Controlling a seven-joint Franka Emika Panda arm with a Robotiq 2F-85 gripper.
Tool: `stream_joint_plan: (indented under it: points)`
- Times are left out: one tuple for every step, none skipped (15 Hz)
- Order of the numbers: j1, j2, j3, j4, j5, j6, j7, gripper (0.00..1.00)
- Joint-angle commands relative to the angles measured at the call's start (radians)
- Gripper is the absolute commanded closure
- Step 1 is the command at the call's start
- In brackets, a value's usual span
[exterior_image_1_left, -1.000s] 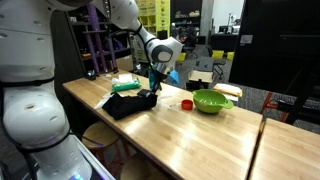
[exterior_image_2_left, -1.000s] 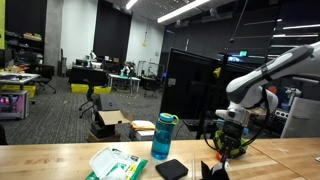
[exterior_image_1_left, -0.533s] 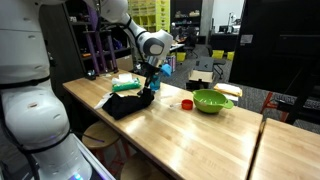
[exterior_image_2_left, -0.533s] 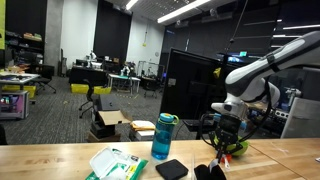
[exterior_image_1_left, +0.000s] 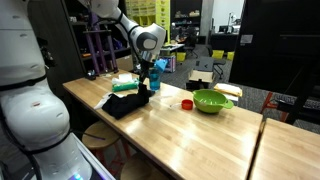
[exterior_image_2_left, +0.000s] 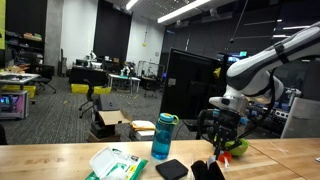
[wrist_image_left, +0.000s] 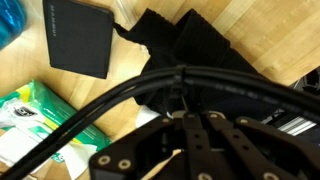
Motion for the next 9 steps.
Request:
stream_joint_plan:
  points:
    - [0.025,-0.066,0.008,-0.043,0.027,-0.008,0.068,0.99]
    - [0.032,-0.073,0.010,-0.046,0.027,-0.011,0.086,0.99]
    - [0.038,-0.080,0.013,-0.050,0.024,-0.013,0.106,0.99]
    - [0.045,-0.090,0.016,-0.059,0.024,-0.013,0.122,0.99]
    - [0.050,-0.101,0.018,-0.069,0.025,-0.010,0.138,0.99]
    - [0.057,-0.121,0.021,-0.086,0.024,-0.003,0.151,0.99]
    - [0.063,-0.138,0.023,-0.103,0.024,0.004,0.162,0.99]
    - [0.069,-0.162,0.024,-0.120,0.022,0.002,0.169,0.99]
    - [0.074,-0.187,0.023,-0.138,0.026,0.004,0.176,0.99]
